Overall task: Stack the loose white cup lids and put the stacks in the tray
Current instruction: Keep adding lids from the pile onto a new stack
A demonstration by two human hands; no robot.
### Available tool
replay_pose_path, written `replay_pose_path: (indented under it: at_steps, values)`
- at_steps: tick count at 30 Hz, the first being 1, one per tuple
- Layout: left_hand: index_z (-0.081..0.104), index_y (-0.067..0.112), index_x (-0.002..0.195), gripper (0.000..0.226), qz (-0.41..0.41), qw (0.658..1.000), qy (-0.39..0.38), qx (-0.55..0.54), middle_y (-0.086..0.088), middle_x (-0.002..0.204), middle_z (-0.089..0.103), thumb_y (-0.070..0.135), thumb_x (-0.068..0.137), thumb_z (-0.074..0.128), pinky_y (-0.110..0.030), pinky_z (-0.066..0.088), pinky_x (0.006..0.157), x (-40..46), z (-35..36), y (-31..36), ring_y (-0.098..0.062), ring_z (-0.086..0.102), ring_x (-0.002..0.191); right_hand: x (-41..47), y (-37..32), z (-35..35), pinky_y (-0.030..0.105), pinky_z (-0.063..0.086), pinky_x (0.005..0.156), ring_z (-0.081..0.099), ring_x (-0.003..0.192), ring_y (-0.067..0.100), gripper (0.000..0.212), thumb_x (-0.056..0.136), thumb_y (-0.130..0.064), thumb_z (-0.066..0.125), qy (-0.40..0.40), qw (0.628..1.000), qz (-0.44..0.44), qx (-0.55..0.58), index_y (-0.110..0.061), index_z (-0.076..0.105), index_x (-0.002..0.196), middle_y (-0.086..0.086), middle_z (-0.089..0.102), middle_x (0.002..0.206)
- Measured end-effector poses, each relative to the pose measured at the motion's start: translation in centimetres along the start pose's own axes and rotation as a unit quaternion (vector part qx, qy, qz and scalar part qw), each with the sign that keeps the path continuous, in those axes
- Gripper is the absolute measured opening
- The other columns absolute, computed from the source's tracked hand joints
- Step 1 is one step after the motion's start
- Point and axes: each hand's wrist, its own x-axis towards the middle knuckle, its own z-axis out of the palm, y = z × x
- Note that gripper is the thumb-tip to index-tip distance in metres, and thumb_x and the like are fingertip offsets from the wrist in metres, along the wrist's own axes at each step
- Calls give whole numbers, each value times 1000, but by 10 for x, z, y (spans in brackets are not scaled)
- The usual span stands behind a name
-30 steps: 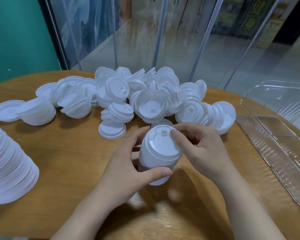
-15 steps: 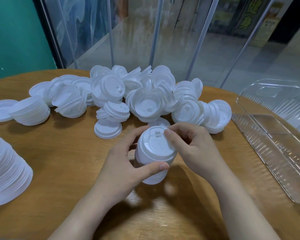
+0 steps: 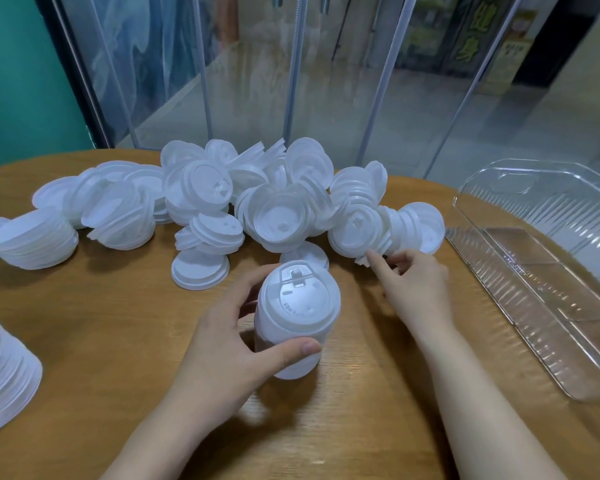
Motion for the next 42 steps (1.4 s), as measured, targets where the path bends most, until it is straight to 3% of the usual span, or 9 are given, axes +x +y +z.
replay_pose_path:
  at_steps: [3,9,14,23,27,32,36,39,42]
  values:
    - [58,60,121,75,-2,1000,2,1,28,121,68,56,52,88,-5,47,87,0,0,2,3,61,119,0,-3,3,41,51,79,64,91,25,47,86,-69,64,7,999,-4,-50,-25,72,100,-11,66,79]
    - [58,63,119,75,2,1000,2,6,29,121,69,56,51,88,-5,46,87,-1,-1,3,5,62,118,2,-11,4,35,42,72,57,79,24,50,87,-71,61,5,997,0,-78,-23,72,79,-11,64,72]
    - [58,62,121,78,1,1000,-1,9,26,123,69,58,49,88,-21,45,94,-2,-1,1,2,62,120,2,-8,4,35,38,69,64,86,31,40,90,-55,62,15,995,3,-98,-19,71,74,-5,65,71]
    - [58,64,119,75,0,1000,2,11,28,122,69,57,50,86,-3,45,87,-2,-1,2,6,61,118,-15,0,-19,38,51,74,65,85,28,22,86,-39,60,42,994,-45,-87,-26,74,74,-7,72,75]
    - [56,65,121,76,-2,1000,6,13,29,123,68,60,50,85,-15,47,91,-2,0,2,6,61,118,-25,6,-27,40,54,78,69,84,25,20,88,-38,63,42,993,-84,-65,-25,79,82,-8,75,78]
    - [56,64,121,74,-2,1000,11,13,28,125,67,60,53,84,-20,45,95,-2,1,1,4,61,120,-36,16,-34,42,57,78,70,79,9,36,84,-55,53,8,994,-110,-8,-31,77,94,-21,73,79]
    - [58,60,124,74,-3,1000,13,13,27,127,67,60,55,84,-25,45,98,-1,1,0,2,62,120,-41,20,-39,43,57,76,69,74,5,21,86,-46,67,9,992,-120,26,-33,72,102,-21,72,78]
    - [59,57,124,73,-4,1000,15,11,26,126,68,59,56,84,-25,46,97,-1,2,-1,3,63,119,-45,16,-44,35,56,72,66,70,5,16,87,-39,72,6,990,-126,62,-29,73,99,-15,71,74]
    - [61,51,127,74,-8,1000,15,9,24,126,68,58,56,84,-27,47,98,-1,2,-3,1,63,119,-48,10,-47,21,49,66,64,71,4,20,87,-45,74,-65,989,-121,61,-28,74,98,-13,70,75]
